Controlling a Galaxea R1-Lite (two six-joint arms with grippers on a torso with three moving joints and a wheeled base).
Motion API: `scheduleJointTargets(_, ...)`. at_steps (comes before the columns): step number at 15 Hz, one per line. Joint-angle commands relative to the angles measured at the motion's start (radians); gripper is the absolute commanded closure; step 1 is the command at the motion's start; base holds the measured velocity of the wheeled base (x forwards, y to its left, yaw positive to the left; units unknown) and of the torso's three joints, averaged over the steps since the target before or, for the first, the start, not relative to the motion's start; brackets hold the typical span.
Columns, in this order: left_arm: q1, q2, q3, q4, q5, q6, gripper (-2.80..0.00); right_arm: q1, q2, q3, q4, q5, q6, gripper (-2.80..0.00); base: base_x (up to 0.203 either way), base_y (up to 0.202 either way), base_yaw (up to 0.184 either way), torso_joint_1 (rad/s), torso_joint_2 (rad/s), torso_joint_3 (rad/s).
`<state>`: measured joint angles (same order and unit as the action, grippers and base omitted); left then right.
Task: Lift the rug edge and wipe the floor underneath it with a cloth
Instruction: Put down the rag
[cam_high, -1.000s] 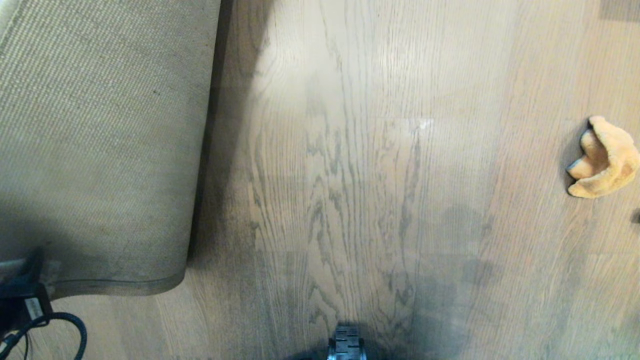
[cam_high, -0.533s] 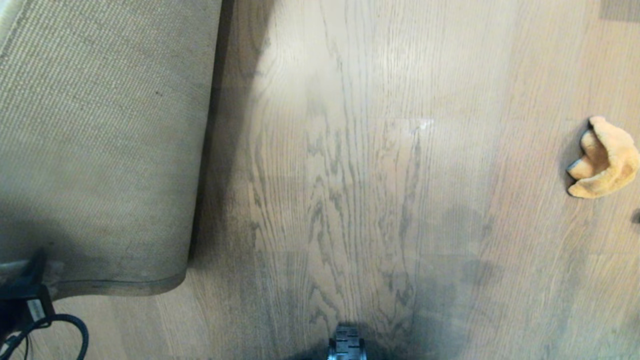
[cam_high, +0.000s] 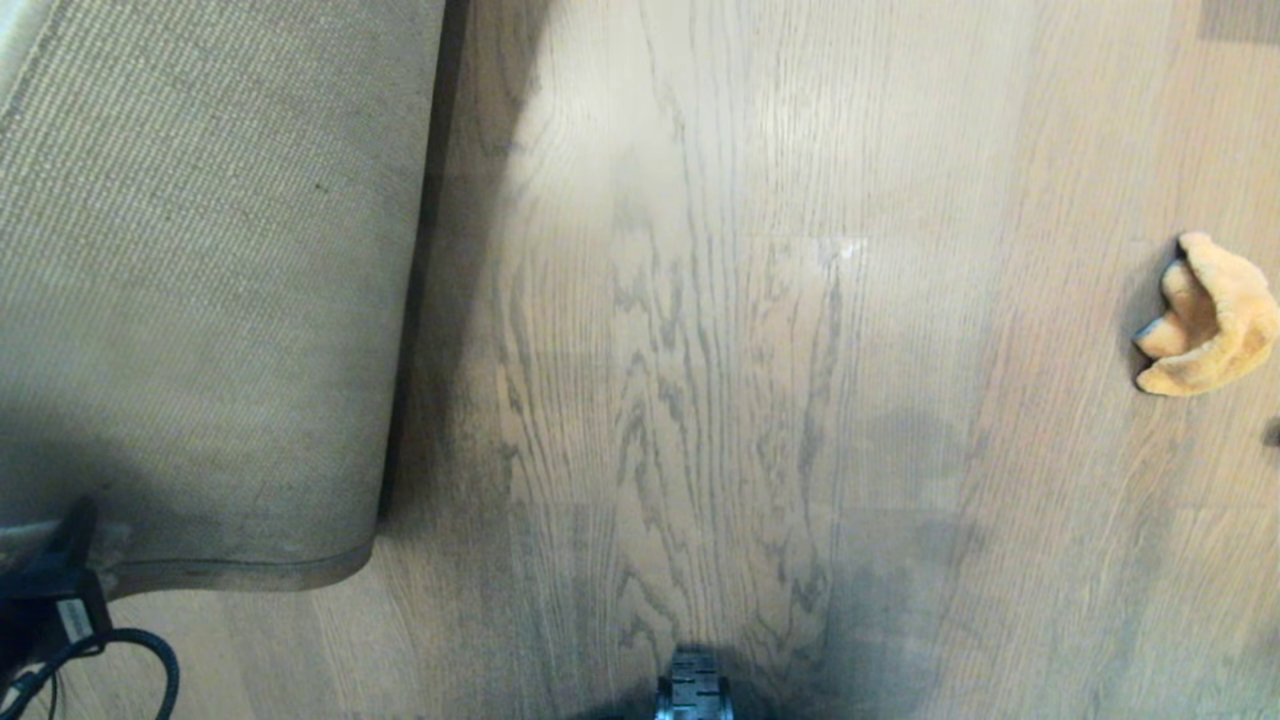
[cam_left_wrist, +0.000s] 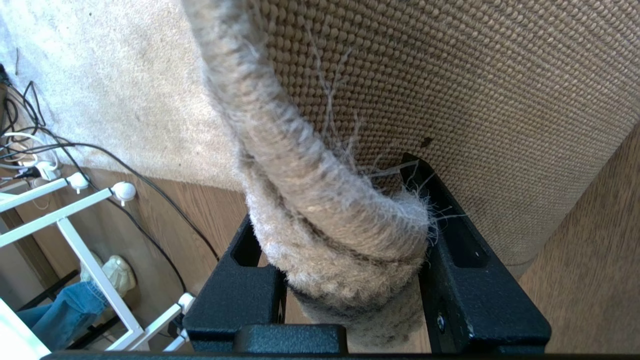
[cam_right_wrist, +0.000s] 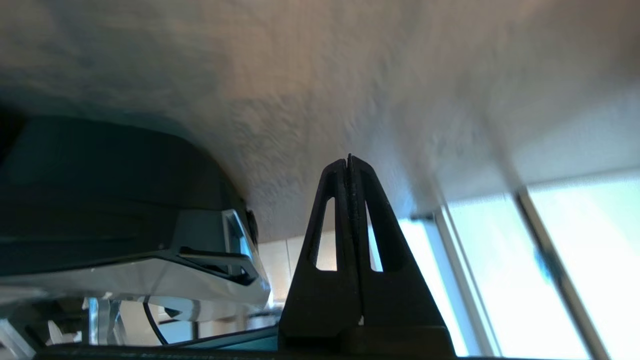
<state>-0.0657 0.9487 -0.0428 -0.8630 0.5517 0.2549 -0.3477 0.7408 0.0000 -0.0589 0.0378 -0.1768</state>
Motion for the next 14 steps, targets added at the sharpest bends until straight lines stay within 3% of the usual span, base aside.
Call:
scheduleJointTargets(1,0.0,0.001,0.0,-0.005,0.004,0.001,0.0,0.088,-0.061,0.0,-0.001,0.001,-0.001,0.0,0.0,0.0,0.0,0.0,0.0,0.0)
scheduleJointTargets(10,-0.006,0.002,0.001,-0.005,0.004,0.001,0.0,0.328,-0.567,0.0,-0.001,0.001,-0.002,0.0,0.0,0.0,0.0,0.0,0.0,0.0)
scheduleJointTargets(14,-0.006,0.002,0.003,-0.005,0.004,0.001,0.0,0.345,-0.74,0.0,0.001,0.001,0.003,0.0,0.0,0.0,0.0,0.0,0.0,0.0)
